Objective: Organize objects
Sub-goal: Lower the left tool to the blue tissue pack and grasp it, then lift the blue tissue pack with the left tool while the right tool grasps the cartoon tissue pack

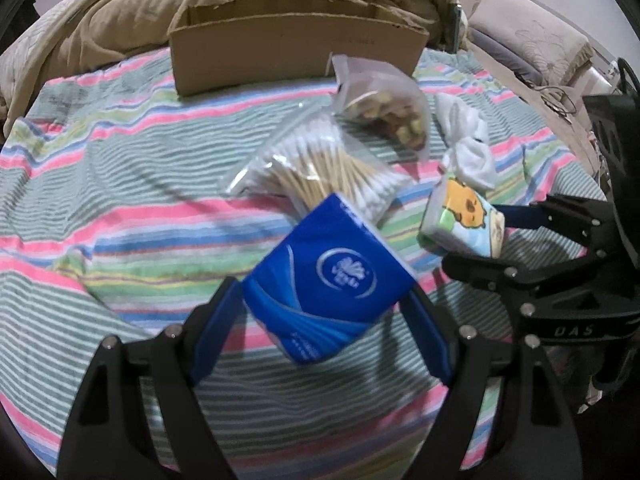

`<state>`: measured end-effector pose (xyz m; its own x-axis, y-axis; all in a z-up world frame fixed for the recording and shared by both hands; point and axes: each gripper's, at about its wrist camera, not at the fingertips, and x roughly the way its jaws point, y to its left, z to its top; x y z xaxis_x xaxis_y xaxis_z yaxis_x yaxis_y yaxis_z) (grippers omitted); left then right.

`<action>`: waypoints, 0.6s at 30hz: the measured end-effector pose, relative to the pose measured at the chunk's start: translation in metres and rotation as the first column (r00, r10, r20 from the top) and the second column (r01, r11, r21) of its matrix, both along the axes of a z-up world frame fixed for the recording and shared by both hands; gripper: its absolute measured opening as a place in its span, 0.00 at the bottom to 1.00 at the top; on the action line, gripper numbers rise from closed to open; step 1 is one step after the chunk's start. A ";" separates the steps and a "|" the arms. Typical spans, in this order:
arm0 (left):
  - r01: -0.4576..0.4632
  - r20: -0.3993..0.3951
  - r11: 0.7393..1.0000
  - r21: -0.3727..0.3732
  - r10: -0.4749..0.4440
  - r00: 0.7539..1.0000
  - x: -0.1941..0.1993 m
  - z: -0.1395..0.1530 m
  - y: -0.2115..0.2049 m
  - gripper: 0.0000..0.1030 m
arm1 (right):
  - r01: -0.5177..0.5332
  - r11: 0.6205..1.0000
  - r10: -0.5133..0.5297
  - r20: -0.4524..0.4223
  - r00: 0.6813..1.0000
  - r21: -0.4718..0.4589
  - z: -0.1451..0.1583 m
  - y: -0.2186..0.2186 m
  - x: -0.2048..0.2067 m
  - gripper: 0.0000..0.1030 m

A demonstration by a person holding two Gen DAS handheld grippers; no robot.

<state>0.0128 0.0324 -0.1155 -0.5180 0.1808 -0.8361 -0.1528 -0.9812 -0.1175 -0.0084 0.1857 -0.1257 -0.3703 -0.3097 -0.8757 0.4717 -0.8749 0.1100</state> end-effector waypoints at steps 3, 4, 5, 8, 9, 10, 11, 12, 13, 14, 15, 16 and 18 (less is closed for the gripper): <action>0.001 0.004 1.000 0.013 -0.001 1.000 -0.004 -0.001 -0.001 0.79 | 0.006 1.000 -0.006 -0.001 1.000 0.001 0.000 0.000 -0.001 0.60; -0.001 0.003 1.000 0.015 0.000 1.000 -0.004 -0.002 -0.001 0.79 | 0.007 1.000 -0.007 0.000 1.000 -0.003 0.000 0.001 -0.002 0.58; 0.001 0.002 1.000 0.022 -0.001 1.000 -0.005 -0.002 -0.001 0.78 | 0.007 1.000 -0.007 0.000 1.000 -0.004 0.000 0.001 -0.002 0.57; 0.005 -0.008 0.999 0.042 -0.005 1.000 -0.007 0.001 -0.002 0.70 | 0.010 1.000 -0.010 0.003 1.000 -0.014 0.001 0.001 -0.004 0.53; 0.005 -0.007 0.999 0.041 -0.004 1.000 -0.008 0.002 -0.002 0.66 | 0.012 1.000 -0.012 0.005 1.000 -0.020 0.001 0.001 -0.004 0.53; 0.006 -0.006 0.999 0.043 -0.005 1.000 -0.008 0.002 -0.003 0.65 | 0.013 1.000 -0.013 0.007 1.000 -0.023 0.002 0.002 -0.005 0.53; 0.007 -0.009 0.999 0.050 -0.007 1.000 -0.008 0.003 -0.003 0.63 | 0.015 0.999 -0.015 0.008 1.000 -0.028 0.003 0.003 -0.005 0.52; 0.008 -0.009 0.998 0.056 -0.007 1.000 -0.008 0.003 -0.004 0.61 | 0.017 0.999 -0.017 0.007 1.000 -0.035 0.005 0.004 -0.005 0.52; 0.011 -0.010 0.998 0.068 -0.010 1.000 -0.007 0.004 -0.005 0.55 | 0.018 0.999 -0.018 0.005 1.000 -0.041 0.006 0.004 -0.005 0.52; 0.010 -0.013 0.997 0.073 -0.009 1.000 -0.006 0.005 -0.005 0.53 | 0.019 0.999 -0.019 0.003 1.000 -0.043 0.007 0.005 -0.004 0.52; 0.010 -0.014 0.997 0.075 -0.009 1.000 -0.005 0.006 -0.005 0.52 | 0.018 0.999 -0.018 0.000 1.000 -0.045 0.009 0.005 -0.004 0.52; 0.012 -0.015 0.997 0.077 -0.011 1.000 -0.004 0.007 -0.006 0.49 | 0.018 0.999 -0.018 -0.001 1.000 -0.048 0.010 0.005 -0.004 0.52; 0.012 -0.017 0.997 0.082 -0.010 1.000 0.000 0.007 -0.007 0.46 | 0.018 0.998 -0.018 -0.002 1.000 -0.055 0.012 0.005 -0.003 0.51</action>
<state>0.0127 0.0255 -0.1085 -0.5293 0.2543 -0.8094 -0.1660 -0.9666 -0.1952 -0.0117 0.1904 -0.1139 -0.3785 -0.3505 -0.8567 0.4565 -0.8758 0.1566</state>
